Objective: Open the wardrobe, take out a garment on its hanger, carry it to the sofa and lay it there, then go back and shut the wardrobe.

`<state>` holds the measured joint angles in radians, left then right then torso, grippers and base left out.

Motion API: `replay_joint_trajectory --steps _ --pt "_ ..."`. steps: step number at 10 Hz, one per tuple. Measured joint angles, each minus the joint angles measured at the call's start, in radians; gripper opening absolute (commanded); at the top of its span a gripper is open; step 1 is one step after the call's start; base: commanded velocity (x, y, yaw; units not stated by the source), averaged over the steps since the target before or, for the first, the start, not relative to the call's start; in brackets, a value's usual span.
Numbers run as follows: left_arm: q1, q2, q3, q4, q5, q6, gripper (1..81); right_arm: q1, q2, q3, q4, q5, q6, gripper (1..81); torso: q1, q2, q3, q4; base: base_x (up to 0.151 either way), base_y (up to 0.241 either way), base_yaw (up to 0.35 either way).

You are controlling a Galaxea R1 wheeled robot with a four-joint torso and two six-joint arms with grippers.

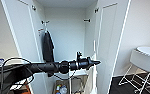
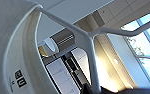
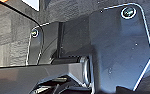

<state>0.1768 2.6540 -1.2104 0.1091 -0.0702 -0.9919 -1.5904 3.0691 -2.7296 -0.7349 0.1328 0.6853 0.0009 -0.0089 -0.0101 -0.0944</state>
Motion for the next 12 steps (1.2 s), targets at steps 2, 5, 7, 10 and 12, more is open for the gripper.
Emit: replay_joint_trajectory --steps 2,5,7,10,12 --pt "0.003 0.003 0.001 0.023 0.005 0.0 1.0 -0.002 0.004 0.001 0.0 -0.001 0.0 81.1 0.0 0.0 0.0 0.0 0.0 0.0 -0.255" --pt "0.002 0.011 0.001 0.038 0.028 0.0 1.0 -0.002 0.011 0.0 0.0 -0.008 0.0 81.1 0.0 0.0 0.0 0.0 0.0 0.0 -0.258" --pt "0.002 0.011 0.002 0.044 0.029 0.0 1.0 -0.002 0.011 0.0 0.0 -0.01 0.0 81.1 0.0 0.0 0.0 0.0 0.0 0.0 -0.261" --pt "0.002 0.002 0.009 0.056 0.039 0.0 1.0 -0.002 0.011 -0.001 0.0 -0.01 0.0 81.1 0.0 0.0 0.0 0.0 0.0 0.0 -0.261" --pt "0.002 -0.021 0.039 0.057 0.045 0.0 1.0 0.0 0.011 -0.001 0.0 -0.011 0.0 81.1 0.0 0.0 0.0 0.0 0.0 0.0 -0.261"
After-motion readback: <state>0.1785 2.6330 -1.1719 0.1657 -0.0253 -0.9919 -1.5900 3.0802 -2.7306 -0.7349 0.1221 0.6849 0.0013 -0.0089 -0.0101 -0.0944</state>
